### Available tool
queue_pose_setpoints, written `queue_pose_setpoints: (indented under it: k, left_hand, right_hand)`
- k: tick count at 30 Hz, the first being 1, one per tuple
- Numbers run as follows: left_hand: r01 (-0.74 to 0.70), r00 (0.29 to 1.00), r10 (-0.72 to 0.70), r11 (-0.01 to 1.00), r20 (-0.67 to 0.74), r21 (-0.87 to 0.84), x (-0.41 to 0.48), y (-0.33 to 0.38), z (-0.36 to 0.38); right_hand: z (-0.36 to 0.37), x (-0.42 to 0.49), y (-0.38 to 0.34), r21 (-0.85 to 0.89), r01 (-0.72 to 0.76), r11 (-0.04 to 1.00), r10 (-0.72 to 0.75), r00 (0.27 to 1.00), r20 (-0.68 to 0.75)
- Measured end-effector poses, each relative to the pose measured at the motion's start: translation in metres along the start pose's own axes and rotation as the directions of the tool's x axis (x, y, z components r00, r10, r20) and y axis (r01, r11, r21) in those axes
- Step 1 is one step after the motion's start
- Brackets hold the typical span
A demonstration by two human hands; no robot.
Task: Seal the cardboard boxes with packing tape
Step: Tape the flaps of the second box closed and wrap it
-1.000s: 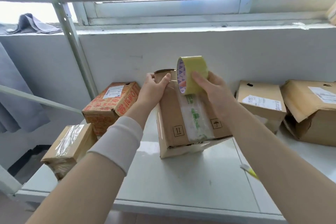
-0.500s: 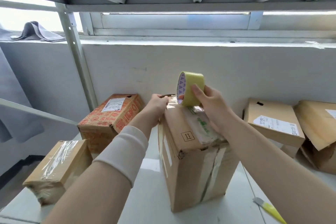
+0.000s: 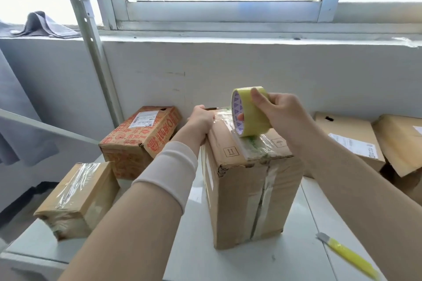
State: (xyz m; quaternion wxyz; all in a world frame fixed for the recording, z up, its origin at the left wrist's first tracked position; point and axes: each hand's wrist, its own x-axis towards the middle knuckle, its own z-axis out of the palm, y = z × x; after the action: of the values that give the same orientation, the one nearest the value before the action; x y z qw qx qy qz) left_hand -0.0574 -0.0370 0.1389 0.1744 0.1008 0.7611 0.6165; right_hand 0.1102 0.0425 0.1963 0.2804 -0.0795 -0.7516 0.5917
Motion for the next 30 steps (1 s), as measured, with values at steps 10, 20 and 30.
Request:
queue_pose_setpoints:
  k: [10,20,30]
  left_hand:
    - [0.001,1.000,0.000,0.998,-0.006,0.066,0.005,-0.001,0.000]
    - [-0.042,0.998,0.044,0.998,-0.044,0.049,0.012,-0.004,0.003]
    - [-0.118,0.992,0.123,0.987,-0.041,0.111,-0.002,-0.003,0.003]
  right_hand:
    - [-0.001,-0.031,-0.015,-0.045,-0.077,0.996,0.075,0.997,-0.030]
    - [-0.024,-0.105,-0.032,0.002,-0.205,0.979,0.205,0.979,-0.010]
    - [-0.015,-0.135,0.000,-0.039,-0.216,0.976,0.211,0.970,-0.118]
